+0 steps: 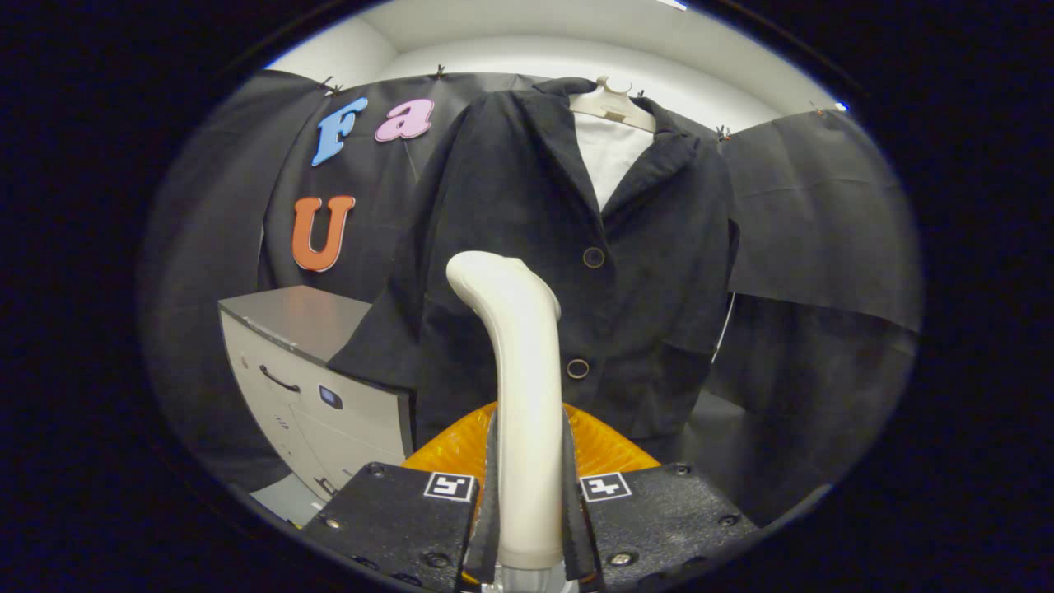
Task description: Iron the clothes twice with a garment steamer, once on the left side and once on the right side.
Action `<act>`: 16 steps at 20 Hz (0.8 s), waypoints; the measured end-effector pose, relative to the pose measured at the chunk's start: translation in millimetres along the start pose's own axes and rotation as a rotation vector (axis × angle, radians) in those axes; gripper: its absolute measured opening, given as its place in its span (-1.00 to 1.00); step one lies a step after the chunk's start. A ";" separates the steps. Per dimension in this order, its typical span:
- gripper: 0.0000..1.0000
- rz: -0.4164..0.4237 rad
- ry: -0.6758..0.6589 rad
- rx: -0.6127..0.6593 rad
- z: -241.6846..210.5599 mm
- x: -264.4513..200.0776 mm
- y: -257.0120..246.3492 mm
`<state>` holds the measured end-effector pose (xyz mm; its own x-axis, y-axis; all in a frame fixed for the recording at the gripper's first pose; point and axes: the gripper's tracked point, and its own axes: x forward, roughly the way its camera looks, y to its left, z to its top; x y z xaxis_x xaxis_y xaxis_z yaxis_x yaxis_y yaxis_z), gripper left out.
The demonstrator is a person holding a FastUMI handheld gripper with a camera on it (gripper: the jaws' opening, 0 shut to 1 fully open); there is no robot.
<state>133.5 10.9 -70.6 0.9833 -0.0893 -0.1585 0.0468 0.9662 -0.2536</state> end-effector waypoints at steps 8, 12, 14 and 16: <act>-0.33 -0.008 0.084 -0.074 -57.8 0.1 5.2; -0.33 -0.001 0.164 -0.074 -89.1 -2.7 3.8; -0.33 -0.005 0.207 -0.073 -106.6 -6.0 0.5; -0.33 -0.008 0.242 -0.074 -113.7 -14.1 -3.4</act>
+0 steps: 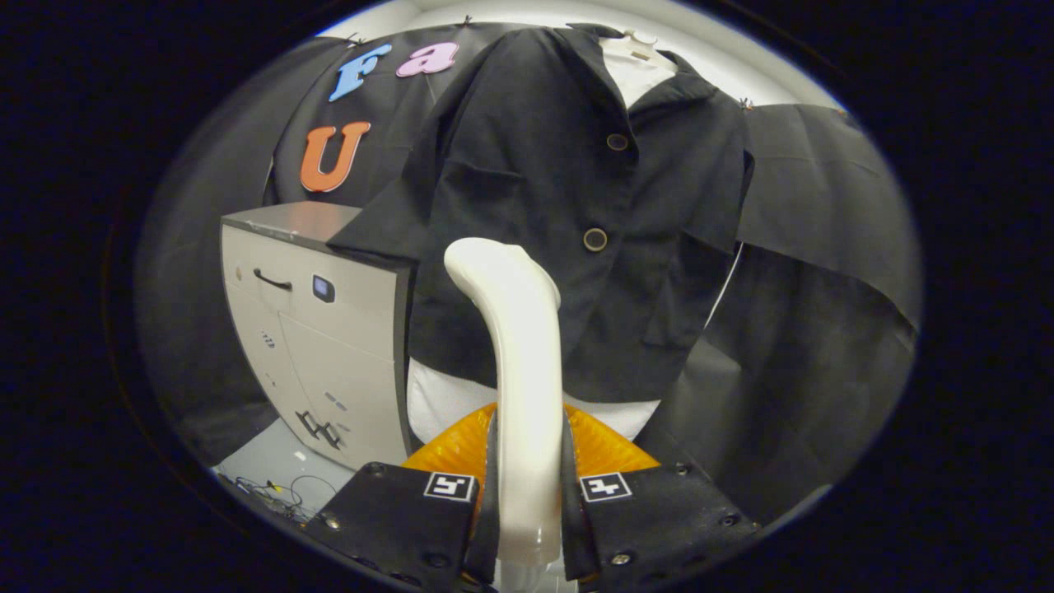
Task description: Iron the clothes twice with a garment steamer, once on the left side and once on the right side.
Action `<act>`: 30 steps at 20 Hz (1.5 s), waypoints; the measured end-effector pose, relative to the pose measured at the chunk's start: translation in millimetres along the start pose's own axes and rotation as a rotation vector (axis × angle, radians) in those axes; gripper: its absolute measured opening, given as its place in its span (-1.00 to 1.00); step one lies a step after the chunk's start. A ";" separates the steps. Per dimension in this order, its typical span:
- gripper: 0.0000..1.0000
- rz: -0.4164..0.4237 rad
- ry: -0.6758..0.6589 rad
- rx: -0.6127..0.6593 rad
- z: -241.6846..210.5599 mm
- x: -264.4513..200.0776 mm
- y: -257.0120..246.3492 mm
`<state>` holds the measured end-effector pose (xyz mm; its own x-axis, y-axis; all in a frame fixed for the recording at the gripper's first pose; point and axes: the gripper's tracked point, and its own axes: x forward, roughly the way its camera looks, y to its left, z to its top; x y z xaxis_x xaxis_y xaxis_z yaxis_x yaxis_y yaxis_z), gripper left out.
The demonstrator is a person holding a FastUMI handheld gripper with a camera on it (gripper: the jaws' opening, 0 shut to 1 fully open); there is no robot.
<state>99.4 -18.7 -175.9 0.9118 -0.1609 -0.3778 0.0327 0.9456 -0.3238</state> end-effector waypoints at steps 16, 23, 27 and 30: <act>-0.33 0.003 0.195 0.019 -85.1 8.1 15.5; -0.33 -0.028 0.071 0.115 -34.7 -27.2 -19.6; -0.34 -0.020 -0.027 0.175 11.0 -42.4 -51.9; -0.33 -0.003 -0.073 0.231 37.8 -40.6 -72.5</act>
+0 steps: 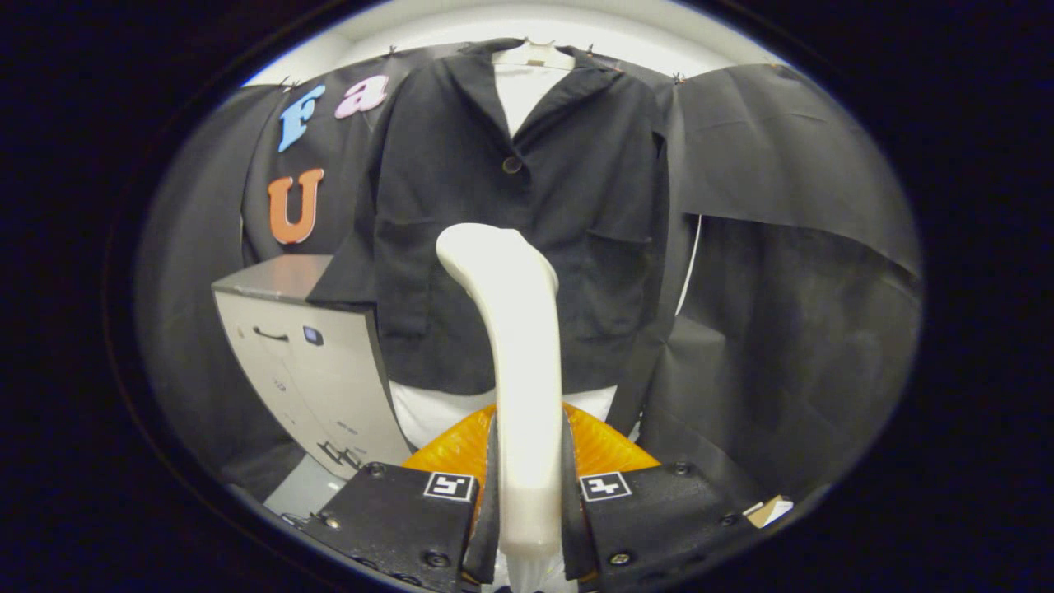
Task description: Iron the clothes twice with a garment steamer, once on the left side and once on the right side.
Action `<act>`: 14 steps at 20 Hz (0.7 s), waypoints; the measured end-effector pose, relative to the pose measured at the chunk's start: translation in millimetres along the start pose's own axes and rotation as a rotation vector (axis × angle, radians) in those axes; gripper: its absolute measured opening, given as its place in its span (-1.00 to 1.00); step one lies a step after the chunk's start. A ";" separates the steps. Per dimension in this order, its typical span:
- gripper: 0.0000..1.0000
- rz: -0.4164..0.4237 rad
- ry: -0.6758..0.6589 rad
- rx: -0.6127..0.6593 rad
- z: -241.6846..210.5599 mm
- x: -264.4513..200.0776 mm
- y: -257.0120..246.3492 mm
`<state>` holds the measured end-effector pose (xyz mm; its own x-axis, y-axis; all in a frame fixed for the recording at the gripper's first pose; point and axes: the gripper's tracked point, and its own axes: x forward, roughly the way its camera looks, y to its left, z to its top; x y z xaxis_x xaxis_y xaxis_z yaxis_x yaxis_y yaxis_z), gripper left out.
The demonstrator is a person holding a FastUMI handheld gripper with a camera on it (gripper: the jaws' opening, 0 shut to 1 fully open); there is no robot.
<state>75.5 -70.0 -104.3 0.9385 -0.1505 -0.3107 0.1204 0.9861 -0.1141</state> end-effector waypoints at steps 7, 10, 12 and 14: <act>-0.34 0.082 -0.163 0.070 81.1 -1.1 -46.8; -0.34 0.096 -0.234 0.081 102.7 8.0 -74.8; -0.34 0.108 -0.259 0.098 116.1 13.4 -93.9; -0.33 0.143 -0.297 0.112 131.6 17.0 -108.1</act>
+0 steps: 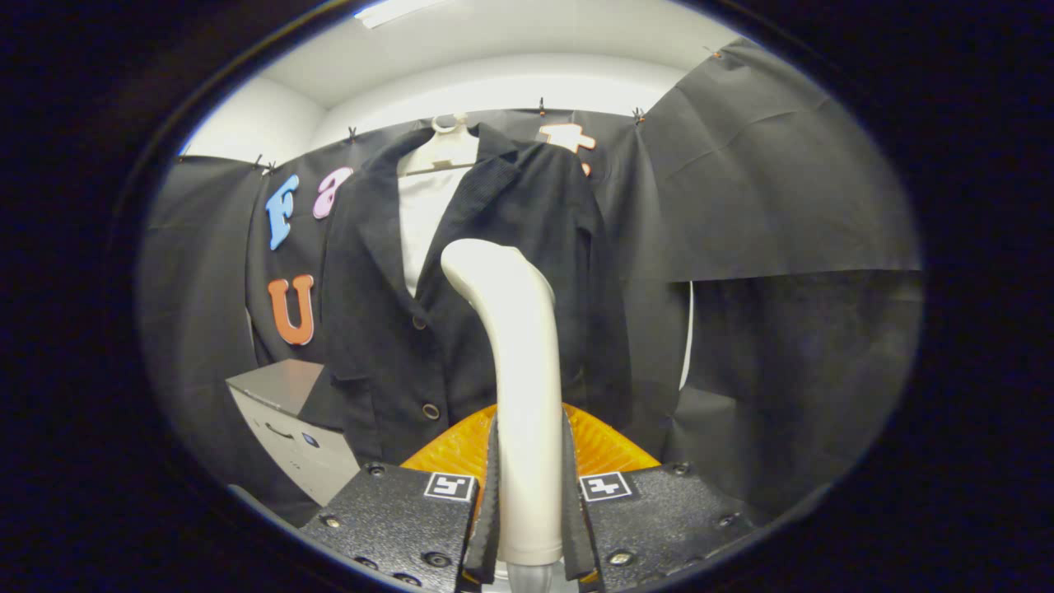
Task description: Iron the clothes twice with a garment steamer, once on the left side and once on the right side.
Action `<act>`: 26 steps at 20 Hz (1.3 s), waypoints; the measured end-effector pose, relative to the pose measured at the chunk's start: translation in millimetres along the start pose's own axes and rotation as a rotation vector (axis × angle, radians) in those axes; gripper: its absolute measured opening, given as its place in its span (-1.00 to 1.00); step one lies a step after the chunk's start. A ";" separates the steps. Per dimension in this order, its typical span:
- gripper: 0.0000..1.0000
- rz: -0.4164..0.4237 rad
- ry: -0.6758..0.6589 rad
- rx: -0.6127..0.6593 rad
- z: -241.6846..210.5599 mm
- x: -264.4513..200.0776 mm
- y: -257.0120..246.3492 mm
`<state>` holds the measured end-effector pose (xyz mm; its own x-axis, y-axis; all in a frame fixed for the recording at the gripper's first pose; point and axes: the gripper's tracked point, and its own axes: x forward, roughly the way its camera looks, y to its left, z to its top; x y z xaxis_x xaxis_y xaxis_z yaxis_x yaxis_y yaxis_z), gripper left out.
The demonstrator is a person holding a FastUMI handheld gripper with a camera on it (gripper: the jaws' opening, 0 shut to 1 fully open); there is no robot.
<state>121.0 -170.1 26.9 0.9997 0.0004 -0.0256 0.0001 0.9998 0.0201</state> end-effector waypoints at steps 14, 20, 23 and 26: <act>-0.34 0.067 -0.299 0.037 157.3 49.5 -26.0; -0.34 0.046 -0.359 0.025 199.4 94.9 -9.1; -0.34 -0.036 -0.383 -0.022 207.9 107.3 -8.4; -0.33 -0.088 -0.369 -0.056 200.4 102.6 -1.4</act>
<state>228.6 -175.5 224.5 0.9378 -0.0823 0.3373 0.0947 0.9953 -0.0207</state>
